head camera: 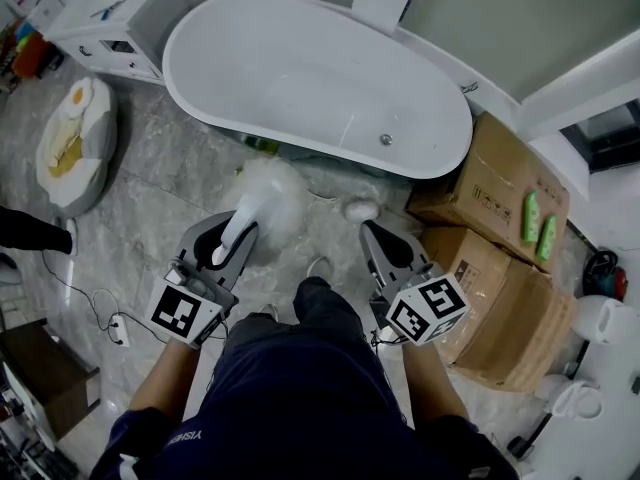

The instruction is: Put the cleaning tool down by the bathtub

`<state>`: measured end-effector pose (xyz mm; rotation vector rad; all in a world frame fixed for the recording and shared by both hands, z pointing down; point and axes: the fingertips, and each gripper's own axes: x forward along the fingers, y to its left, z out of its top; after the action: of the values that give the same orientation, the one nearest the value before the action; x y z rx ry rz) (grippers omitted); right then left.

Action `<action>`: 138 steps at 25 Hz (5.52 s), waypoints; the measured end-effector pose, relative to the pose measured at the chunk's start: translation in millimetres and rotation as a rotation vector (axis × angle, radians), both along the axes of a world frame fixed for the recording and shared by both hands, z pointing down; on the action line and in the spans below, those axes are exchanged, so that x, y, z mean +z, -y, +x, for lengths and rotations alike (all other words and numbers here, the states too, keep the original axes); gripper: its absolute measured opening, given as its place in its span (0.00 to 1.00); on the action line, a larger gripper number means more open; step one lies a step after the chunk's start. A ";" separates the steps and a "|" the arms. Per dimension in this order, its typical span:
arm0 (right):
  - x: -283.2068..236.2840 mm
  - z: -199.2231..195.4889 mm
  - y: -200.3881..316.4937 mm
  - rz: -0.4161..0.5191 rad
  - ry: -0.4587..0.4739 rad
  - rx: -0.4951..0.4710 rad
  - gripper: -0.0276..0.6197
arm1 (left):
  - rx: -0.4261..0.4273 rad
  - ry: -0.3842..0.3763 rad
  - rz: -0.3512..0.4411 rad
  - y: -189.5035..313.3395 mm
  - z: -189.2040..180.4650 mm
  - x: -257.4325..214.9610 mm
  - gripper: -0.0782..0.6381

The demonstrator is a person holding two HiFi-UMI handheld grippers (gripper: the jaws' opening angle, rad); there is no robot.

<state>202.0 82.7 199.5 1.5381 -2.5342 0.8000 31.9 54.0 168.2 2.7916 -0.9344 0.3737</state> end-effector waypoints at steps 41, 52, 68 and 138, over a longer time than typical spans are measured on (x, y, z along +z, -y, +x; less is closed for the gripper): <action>217.7 -74.7 187.2 -0.242 -0.084 -0.230 0.05 | -0.123 0.106 -0.260 144.3 -43.1 255.0 0.26; 347.4 -105.0 190.0 -0.269 -0.123 -0.302 0.05 | -0.149 0.164 -0.270 146.6 -72.1 399.7 0.26; 529.6 -120.7 198.2 -0.244 -0.155 -0.399 0.05 | -0.087 0.279 -0.280 143.7 -61.6 609.5 0.26; 758.9 -118.4 206.0 -0.245 -0.180 -0.484 0.05 | 0.093 0.642 -0.445 123.4 -36.8 951.5 0.34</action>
<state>83.6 -123.4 958.4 0.8317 -2.4110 0.8156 -4.9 -69.5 1119.7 2.3227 -0.6992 1.3595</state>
